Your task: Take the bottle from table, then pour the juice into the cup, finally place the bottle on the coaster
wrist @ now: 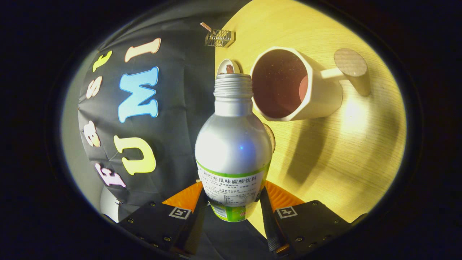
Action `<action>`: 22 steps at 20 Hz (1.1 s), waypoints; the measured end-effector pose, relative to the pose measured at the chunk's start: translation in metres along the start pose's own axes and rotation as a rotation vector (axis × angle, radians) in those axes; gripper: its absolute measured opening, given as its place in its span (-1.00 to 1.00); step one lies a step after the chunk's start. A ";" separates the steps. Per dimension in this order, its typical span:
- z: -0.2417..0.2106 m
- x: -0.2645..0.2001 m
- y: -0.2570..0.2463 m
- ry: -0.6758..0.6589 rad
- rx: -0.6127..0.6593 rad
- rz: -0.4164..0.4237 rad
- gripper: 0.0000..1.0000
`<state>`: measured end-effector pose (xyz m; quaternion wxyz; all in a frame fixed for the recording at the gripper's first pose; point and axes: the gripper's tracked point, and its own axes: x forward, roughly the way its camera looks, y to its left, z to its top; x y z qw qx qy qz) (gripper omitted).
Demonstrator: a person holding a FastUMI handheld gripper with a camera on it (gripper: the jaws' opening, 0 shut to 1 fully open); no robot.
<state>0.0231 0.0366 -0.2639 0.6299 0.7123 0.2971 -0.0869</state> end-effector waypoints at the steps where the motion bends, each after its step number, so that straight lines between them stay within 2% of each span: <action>1: 0.000 0.000 0.001 0.001 0.012 0.002 0.42; 10: -0.015 0.004 0.011 0.058 0.118 0.009 0.42; 22: -0.010 0.008 0.017 0.070 0.236 -0.004 0.42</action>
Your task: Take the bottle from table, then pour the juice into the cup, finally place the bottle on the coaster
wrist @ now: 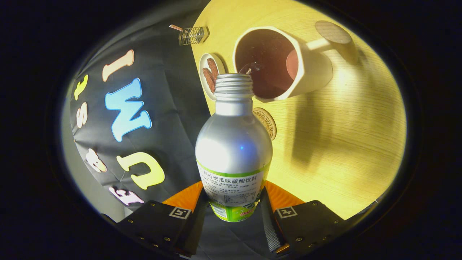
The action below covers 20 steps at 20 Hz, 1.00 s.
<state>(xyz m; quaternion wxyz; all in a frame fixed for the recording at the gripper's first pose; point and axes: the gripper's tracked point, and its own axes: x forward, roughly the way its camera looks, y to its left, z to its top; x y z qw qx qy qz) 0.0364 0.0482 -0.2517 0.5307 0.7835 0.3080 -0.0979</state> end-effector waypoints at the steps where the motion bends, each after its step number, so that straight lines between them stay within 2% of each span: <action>1: 0.001 0.000 0.001 -0.002 0.013 0.004 0.42; 20: -0.010 0.000 0.014 0.037 0.121 0.024 0.42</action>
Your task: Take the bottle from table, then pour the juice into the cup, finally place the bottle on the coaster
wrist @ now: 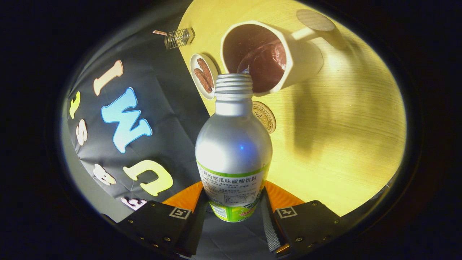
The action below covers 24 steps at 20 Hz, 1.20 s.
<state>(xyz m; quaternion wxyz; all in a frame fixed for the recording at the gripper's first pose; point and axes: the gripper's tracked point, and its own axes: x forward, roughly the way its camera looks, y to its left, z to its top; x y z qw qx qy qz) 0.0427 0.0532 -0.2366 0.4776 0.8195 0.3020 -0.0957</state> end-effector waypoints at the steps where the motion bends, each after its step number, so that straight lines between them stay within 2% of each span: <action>1: -0.001 -0.001 0.002 0.001 0.006 0.001 0.42; 24: -0.008 -0.012 0.018 0.054 0.150 0.026 0.42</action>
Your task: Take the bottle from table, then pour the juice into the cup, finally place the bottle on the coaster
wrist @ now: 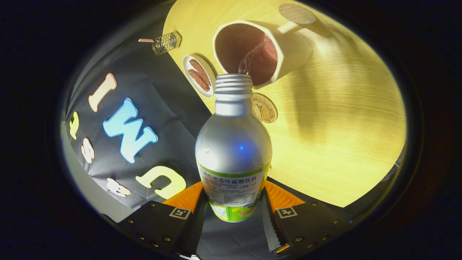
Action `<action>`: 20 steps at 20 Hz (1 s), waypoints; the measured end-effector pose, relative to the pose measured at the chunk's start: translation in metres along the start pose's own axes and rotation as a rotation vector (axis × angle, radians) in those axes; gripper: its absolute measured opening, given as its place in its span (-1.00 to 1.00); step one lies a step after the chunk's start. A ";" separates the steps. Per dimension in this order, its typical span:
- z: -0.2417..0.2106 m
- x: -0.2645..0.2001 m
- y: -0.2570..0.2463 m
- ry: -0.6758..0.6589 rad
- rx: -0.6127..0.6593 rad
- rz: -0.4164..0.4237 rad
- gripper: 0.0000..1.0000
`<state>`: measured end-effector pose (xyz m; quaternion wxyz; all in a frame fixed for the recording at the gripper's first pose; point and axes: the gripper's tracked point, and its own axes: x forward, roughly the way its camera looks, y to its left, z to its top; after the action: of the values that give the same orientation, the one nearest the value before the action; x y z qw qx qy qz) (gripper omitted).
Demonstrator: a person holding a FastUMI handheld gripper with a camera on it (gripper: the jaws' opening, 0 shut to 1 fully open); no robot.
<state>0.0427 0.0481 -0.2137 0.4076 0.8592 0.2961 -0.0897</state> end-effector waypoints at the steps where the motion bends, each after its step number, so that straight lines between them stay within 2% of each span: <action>1: 0.000 0.000 0.000 0.002 0.005 0.001 0.42; 15: 0.016 -0.008 0.015 0.018 0.113 0.023 0.42; 20: 0.008 -0.009 0.018 0.063 0.149 0.018 0.42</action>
<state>0.0463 0.0288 -0.2037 0.3338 0.8921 0.2936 -0.0806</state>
